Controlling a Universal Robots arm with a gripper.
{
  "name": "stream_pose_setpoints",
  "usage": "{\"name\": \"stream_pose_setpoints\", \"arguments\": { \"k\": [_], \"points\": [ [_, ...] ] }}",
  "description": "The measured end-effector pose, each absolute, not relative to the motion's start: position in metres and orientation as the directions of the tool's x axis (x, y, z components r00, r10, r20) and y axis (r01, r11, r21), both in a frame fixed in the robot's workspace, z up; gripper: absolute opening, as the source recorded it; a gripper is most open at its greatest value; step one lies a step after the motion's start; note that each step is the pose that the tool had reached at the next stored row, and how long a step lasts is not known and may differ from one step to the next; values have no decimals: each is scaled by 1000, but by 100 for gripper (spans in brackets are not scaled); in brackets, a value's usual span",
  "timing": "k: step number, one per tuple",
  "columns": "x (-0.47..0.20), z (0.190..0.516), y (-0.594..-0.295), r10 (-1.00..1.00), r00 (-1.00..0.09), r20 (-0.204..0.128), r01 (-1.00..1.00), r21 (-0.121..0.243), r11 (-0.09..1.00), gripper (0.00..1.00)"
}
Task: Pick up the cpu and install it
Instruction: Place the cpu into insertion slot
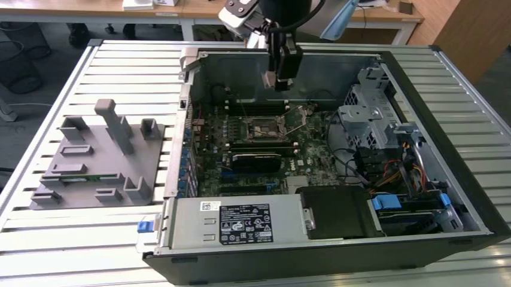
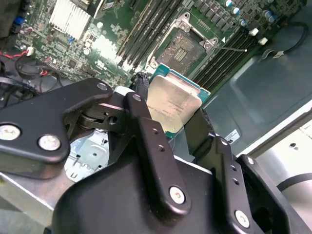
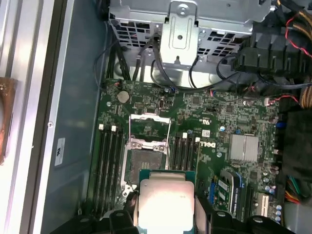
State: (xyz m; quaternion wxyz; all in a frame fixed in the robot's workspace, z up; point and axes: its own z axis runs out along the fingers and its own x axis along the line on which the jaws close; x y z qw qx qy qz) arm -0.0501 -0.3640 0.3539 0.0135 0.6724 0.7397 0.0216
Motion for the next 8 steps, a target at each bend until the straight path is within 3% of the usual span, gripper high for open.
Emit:
{"name": "stream_pose_setpoints", "arguments": {
  "k": [8],
  "points": [
    [-49, 340, -361, 996, -94, 9, 994, 50, 94, 55]
  ]
}}
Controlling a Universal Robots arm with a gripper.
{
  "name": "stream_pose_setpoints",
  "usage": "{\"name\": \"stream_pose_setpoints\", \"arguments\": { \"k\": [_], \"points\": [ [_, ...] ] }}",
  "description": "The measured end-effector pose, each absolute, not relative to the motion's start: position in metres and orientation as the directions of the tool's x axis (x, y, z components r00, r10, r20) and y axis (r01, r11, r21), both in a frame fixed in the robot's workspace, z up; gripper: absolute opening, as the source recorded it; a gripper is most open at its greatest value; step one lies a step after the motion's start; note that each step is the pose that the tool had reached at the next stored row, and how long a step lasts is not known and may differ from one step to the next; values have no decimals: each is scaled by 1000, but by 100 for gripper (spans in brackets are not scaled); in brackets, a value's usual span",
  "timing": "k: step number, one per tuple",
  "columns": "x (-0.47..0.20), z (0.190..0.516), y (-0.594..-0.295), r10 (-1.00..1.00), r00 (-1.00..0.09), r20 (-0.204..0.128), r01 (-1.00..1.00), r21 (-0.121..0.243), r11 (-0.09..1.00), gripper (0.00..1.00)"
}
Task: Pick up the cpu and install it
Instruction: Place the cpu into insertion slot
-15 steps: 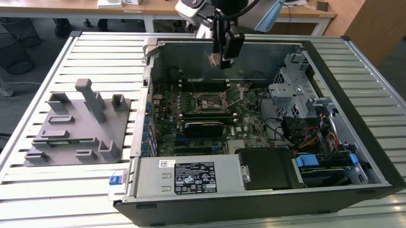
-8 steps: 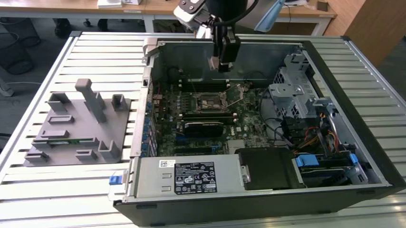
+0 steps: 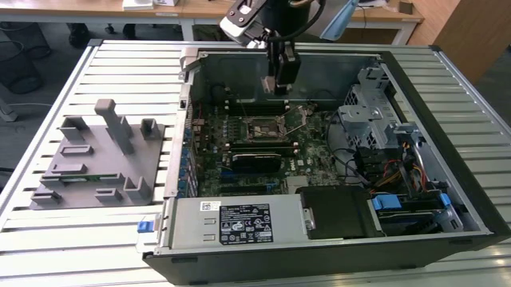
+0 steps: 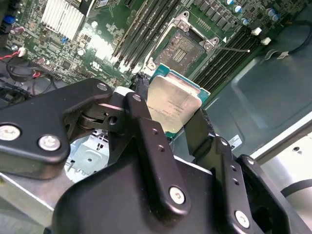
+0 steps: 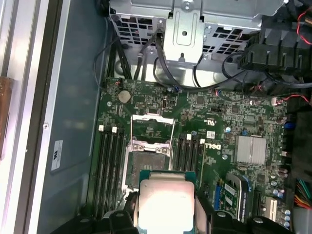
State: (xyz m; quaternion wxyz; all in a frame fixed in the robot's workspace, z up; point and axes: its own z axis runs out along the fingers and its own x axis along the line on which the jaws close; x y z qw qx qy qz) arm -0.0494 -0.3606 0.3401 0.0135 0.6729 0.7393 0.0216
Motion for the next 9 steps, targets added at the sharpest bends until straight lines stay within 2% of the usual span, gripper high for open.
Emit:
{"name": "stream_pose_setpoints", "arguments": {
  "k": [9],
  "points": [
    [-49, 321, -356, 996, -94, 10, 994, 50, 93, 55]
  ]
}}
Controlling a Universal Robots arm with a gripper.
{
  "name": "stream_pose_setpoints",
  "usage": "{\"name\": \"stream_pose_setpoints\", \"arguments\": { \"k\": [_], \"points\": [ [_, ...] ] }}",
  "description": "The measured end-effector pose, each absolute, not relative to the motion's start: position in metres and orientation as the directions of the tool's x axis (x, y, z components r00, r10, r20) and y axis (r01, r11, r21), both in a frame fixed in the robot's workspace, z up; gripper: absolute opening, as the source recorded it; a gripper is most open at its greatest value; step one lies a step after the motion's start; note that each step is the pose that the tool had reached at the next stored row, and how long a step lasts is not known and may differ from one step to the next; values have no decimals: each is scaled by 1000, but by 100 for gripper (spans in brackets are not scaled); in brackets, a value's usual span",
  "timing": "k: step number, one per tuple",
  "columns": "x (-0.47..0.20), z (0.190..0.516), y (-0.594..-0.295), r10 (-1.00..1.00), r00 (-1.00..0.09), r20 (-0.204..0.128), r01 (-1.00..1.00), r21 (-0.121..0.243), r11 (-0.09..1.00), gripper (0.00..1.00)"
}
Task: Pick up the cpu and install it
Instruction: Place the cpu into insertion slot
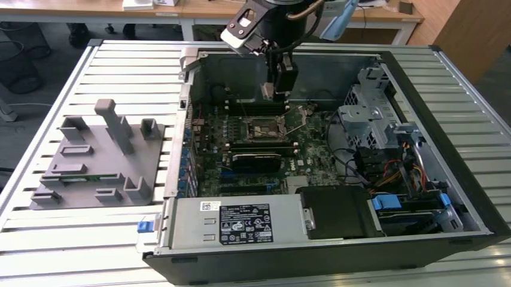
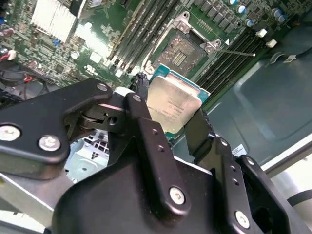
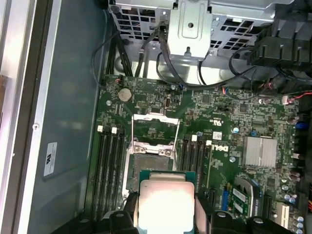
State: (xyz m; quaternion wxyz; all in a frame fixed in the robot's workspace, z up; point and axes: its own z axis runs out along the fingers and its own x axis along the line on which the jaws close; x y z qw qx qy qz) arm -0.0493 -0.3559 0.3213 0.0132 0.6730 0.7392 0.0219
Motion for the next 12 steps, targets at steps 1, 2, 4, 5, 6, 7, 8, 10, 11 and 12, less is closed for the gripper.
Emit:
{"name": "stream_pose_setpoints", "arguments": {
  "k": [1, 2, 4, 5, 6, 7, 8, 10, 11, 12],
  "points": [
    [-49, 320, -354, 996, -94, 10, 994, 50, 93, 55],
    [-49, 317, -353, 996, -93, 10, 994, 50, 93, 55],
    [-49, 313, -352, 996, -92, 10, 995, 50, 91, 55],
    [-49, 312, -352, 996, -92, 10, 995, 50, 91, 55],
    [-49, 310, -351, 996, -91, 10, 995, 50, 91, 55],
    [-49, 308, -351, 996, -91, 10, 995, 50, 91, 55],
    [-49, 307, -351, 996, -91, 10, 995, 50, 91, 55],
    [-49, 303, -351, 996, -91, 10, 995, 50, 91, 55],
    [-49, 302, -351, 996, -91, 10, 995, 50, 91, 55],
    [-49, 300, -351, 996, -91, 10, 995, 50, 91, 55]
  ]
}}
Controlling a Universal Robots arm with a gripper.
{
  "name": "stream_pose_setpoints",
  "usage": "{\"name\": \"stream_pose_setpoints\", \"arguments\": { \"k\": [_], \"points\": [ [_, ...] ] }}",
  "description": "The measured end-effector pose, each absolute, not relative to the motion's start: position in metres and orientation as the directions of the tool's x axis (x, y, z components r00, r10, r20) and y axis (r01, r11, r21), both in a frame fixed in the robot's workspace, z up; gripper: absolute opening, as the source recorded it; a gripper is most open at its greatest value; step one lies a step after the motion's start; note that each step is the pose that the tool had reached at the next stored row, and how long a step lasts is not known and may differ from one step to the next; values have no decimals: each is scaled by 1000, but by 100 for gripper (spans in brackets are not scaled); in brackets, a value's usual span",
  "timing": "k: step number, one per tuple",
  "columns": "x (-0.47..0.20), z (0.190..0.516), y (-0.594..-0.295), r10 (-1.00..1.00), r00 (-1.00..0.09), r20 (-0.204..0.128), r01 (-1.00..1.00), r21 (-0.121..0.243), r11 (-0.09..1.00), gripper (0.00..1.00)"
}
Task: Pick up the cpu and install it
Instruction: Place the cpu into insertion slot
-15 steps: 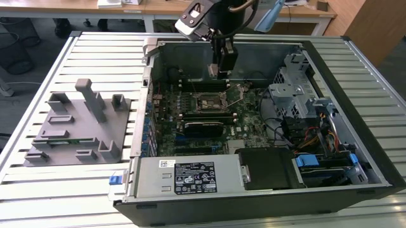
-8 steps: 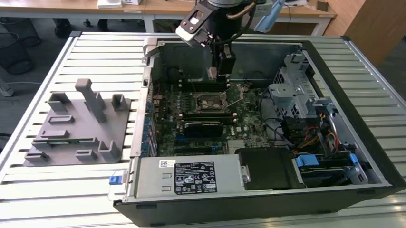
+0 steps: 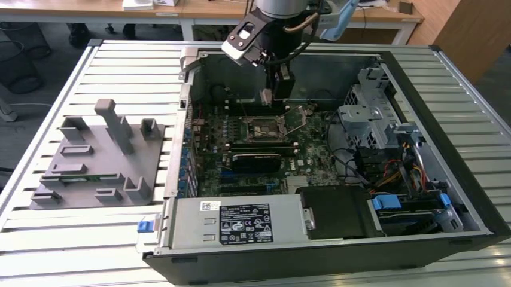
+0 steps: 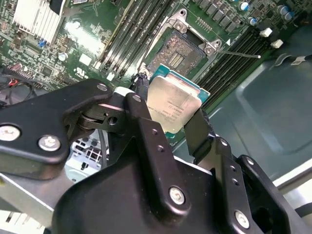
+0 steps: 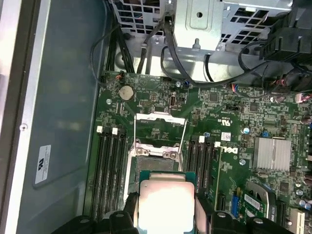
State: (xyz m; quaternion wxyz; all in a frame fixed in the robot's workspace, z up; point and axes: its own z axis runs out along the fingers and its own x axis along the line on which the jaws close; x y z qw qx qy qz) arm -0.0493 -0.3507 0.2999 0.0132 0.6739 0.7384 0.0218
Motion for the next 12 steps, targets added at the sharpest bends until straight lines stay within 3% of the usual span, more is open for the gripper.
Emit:
{"name": "stream_pose_setpoints", "arguments": {
  "k": [12],
  "points": [
    [-50, 281, -347, 996, -91, 10, 995, 50, 91, 55]
  ]
}}
